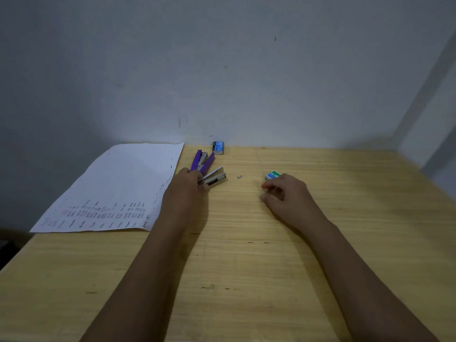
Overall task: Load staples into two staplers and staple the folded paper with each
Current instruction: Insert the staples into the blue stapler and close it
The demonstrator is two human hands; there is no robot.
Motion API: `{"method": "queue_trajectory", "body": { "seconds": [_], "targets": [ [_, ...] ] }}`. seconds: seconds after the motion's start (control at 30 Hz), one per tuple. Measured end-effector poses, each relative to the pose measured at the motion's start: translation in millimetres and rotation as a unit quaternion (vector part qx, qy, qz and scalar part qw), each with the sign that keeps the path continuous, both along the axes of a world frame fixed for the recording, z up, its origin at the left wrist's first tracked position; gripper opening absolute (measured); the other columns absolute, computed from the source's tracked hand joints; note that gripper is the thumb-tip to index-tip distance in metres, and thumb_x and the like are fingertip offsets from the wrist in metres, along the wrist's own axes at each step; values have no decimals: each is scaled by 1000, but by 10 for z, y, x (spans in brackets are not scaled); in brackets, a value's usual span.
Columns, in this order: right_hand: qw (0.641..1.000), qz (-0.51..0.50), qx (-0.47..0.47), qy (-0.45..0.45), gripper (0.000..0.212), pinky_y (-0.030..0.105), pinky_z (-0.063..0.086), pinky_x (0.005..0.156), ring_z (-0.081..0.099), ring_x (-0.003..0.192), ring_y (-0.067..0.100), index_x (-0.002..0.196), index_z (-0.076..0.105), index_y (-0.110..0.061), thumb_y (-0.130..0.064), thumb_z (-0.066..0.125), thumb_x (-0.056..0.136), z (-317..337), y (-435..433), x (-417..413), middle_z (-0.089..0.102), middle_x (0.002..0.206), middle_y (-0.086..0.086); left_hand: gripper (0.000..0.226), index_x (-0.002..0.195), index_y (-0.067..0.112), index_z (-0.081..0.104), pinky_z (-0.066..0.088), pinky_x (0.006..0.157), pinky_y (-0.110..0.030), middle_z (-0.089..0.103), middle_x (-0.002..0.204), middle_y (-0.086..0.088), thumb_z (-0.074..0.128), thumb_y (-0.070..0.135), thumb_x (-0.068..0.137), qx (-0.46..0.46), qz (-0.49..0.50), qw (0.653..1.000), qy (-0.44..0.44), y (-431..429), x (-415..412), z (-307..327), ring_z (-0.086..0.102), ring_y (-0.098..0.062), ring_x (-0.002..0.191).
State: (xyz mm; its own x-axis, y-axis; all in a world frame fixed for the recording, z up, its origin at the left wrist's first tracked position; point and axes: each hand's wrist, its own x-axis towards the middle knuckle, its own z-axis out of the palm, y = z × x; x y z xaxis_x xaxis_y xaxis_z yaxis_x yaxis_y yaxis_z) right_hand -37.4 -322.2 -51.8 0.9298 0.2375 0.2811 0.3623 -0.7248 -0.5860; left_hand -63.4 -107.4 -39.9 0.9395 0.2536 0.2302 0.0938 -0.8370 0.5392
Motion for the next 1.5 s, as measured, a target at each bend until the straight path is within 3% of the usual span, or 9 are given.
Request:
{"method": "queue_trajectory", "body": {
  "seconds": [0.23,0.37,0.53,0.63,0.83,1.0,1.17,1.33,1.5],
  "targets": [
    [999,37,7,-12,10,2,34,66,49,76,3,89,73,-13,-13,65,84,-3,28,23,60,90,-1,24,113,11,58,41,75,-22,61,117,-10,56,20,91,-96,-72,993,15,-144,-56,118,52,-15,97],
    [997,49,56,-17,8,0,38,66,55,76,0,86,71,-16,-14,64,85,11,55,7,62,88,-2,28,122,15,54,44,83,-26,61,122,-8,48,15,95,-64,-127,989,42,-195,-84,152,54,-15,101],
    [979,38,198,20,20,17,52,68,66,70,13,72,65,-26,-11,65,84,28,114,-9,67,77,1,34,132,21,45,48,77,-34,61,110,-6,36,18,99,6,-153,987,43,-222,-76,136,57,-18,93],
    [963,22,260,64,9,20,55,66,69,68,13,78,69,-16,-11,65,85,24,121,-2,69,76,5,31,121,24,49,40,61,-31,58,89,1,28,33,100,42,-150,988,18,-260,-120,84,53,-15,77],
    [938,22,328,109,6,20,55,60,65,56,7,80,68,-8,-5,65,84,12,150,21,68,70,11,37,97,21,58,44,65,-31,61,78,1,30,45,95,108,-107,988,2,-326,-126,47,57,-18,74],
    [921,21,368,126,5,20,54,64,65,62,12,78,69,-10,-5,70,79,3,121,45,68,69,7,41,88,20,61,47,64,-31,61,74,1,33,50,93,112,-79,990,-14,-336,-113,25,57,-17,71],
    [931,8,345,120,14,14,49,66,61,64,0,76,69,-19,-6,76,73,-18,126,66,65,70,-2,40,85,21,60,43,62,-28,58,69,4,35,52,92,90,-74,993,-12,-335,-65,-3,55,-14,69],
    [939,15,330,99,16,19,53,70,66,74,14,77,67,-21,-6,73,76,-16,144,48,67,75,3,44,82,21,62,49,68,-33,60,70,2,38,56,89,79,-64,995,-15,-347,-58,-3,57,-16,70],
    [944,24,321,69,16,18,54,74,65,76,12,77,67,-17,-4,74,74,-8,155,33,70,81,4,44,77,20,61,44,64,-30,55,63,3,40,56,88,77,-65,995,-22,-355,-59,-1,56,-15,68]
  ]
}}
